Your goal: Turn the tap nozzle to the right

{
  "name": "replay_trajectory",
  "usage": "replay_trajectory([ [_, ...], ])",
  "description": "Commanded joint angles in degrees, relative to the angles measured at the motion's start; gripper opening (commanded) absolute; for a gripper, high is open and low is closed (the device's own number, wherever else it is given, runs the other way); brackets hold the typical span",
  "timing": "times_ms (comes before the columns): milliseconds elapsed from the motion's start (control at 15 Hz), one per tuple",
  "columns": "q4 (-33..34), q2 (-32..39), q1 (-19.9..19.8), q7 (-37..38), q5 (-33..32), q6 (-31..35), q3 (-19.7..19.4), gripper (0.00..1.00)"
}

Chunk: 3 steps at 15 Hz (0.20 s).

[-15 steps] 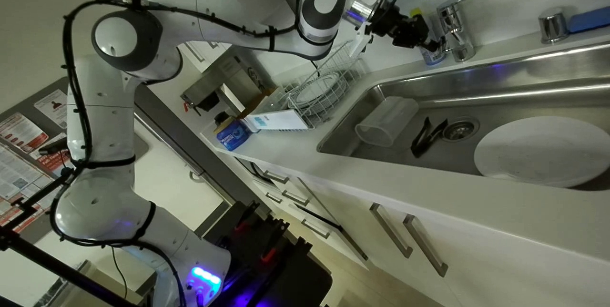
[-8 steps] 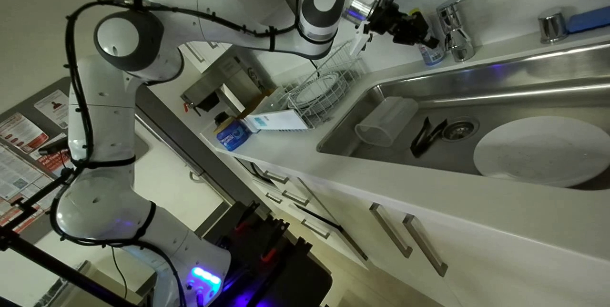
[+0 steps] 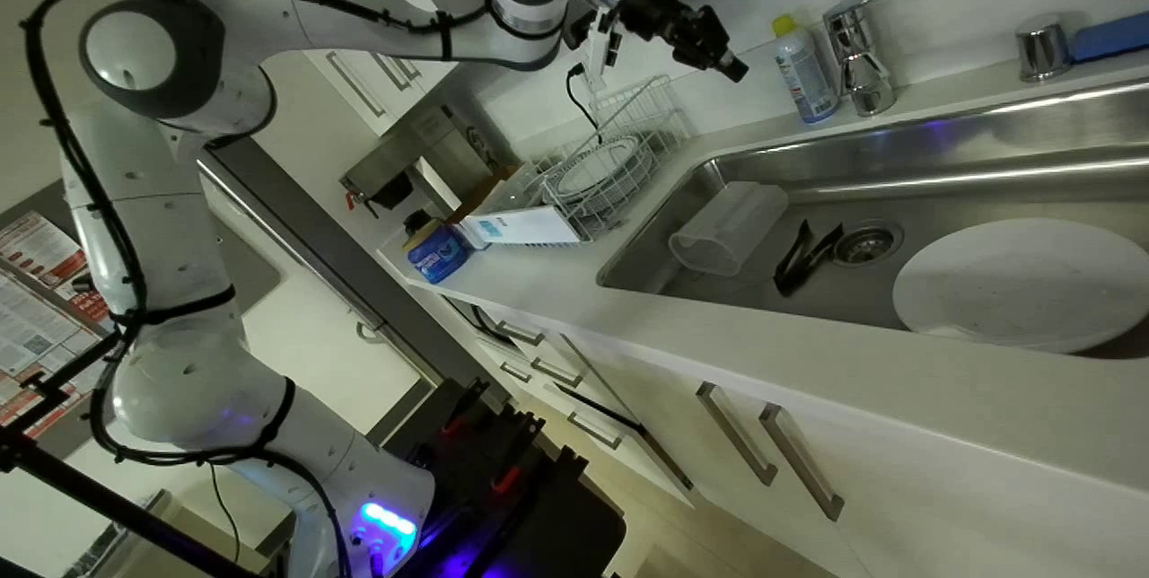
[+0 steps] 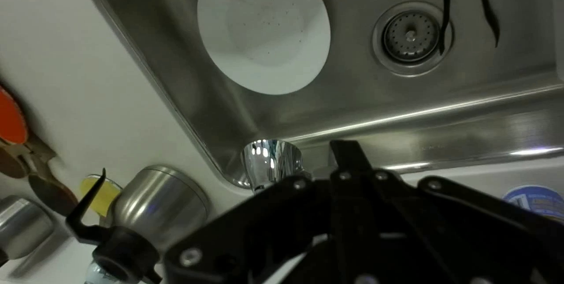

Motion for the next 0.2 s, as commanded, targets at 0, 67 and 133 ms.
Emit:
replay_trajectory([
  [0,-7.1,-9.7,-0.7,1.5,-1.3,-4.5,2.9,0.00],
  [67,-7.9,-11.2,-1.3,1.1,-0.8,-5.1,3.8,0.00],
  [133,-8.5,-12.4,-1.7,0.9,-0.4,-5.6,4.5,0.00],
])
